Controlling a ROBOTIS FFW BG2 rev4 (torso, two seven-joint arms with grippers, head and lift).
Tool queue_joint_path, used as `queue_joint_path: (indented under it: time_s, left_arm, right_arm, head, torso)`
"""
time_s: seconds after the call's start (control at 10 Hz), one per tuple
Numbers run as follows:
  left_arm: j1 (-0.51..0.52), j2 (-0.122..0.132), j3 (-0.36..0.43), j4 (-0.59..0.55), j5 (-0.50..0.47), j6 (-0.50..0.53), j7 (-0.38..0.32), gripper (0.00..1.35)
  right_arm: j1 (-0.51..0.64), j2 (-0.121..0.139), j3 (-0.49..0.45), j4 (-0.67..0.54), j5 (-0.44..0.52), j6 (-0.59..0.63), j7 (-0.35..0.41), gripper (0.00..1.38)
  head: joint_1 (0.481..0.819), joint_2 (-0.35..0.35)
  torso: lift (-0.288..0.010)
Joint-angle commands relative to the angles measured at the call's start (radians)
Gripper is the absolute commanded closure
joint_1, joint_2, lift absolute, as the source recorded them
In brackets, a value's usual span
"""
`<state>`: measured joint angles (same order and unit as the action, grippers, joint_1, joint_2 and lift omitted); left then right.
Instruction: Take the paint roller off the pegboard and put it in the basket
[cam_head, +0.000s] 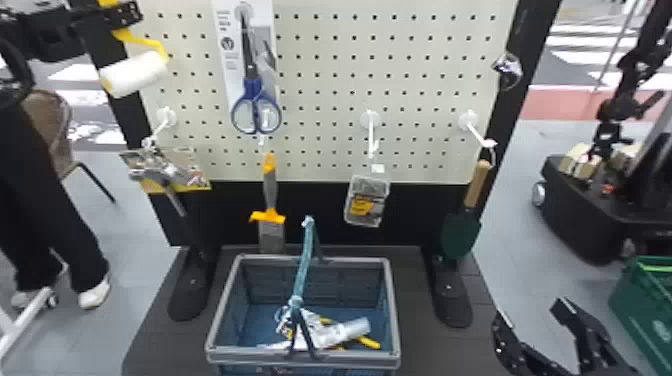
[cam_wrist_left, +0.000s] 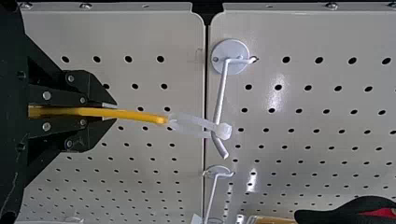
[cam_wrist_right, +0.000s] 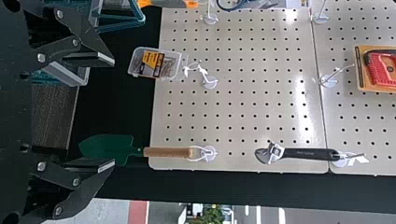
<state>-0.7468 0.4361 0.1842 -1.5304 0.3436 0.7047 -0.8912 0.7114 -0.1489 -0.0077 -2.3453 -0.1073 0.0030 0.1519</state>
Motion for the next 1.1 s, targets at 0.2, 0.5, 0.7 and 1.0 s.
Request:
queue_joint_path:
  time_s: [0.2, 0.5, 0.7, 1.0]
  left_arm:
    - [0.002, 0.0, 0.0, 0.0, 0.002, -0.001, 0.0, 1.21]
    - [0.0, 0.0, 0.0, 0.0, 0.005, -0.004, 0.0, 1.22]
    - [0.0, 0.003, 0.003, -0.017, 0.005, -0.004, 0.0, 1.22]
    - [0.019, 0.01, 0.031, -0.103, -0.008, -0.001, 0.014, 1.21]
  right_arm:
    - [0.0, -0.001, 0.0, 0.0, -0.002, 0.0, 0.0, 0.5]
    - [0.0, -0.001, 0.0, 0.002, -0.003, 0.0, 0.0, 0.5]
    - [0.002, -0.001, -0.002, 0.005, -0.006, 0.005, 0.0, 0.5]
    - [0.004, -0.003, -0.002, 0.005, -0.008, 0.008, 0.0, 0.5]
  head:
    - [0.549, 0.0]
    - [0.549, 0.0]
    - [0.549, 0.0]
    - [0.549, 0.0]
  torso:
    - [-0.1]
    - [-0.1]
    - [-0.1]
    - [-0.1]
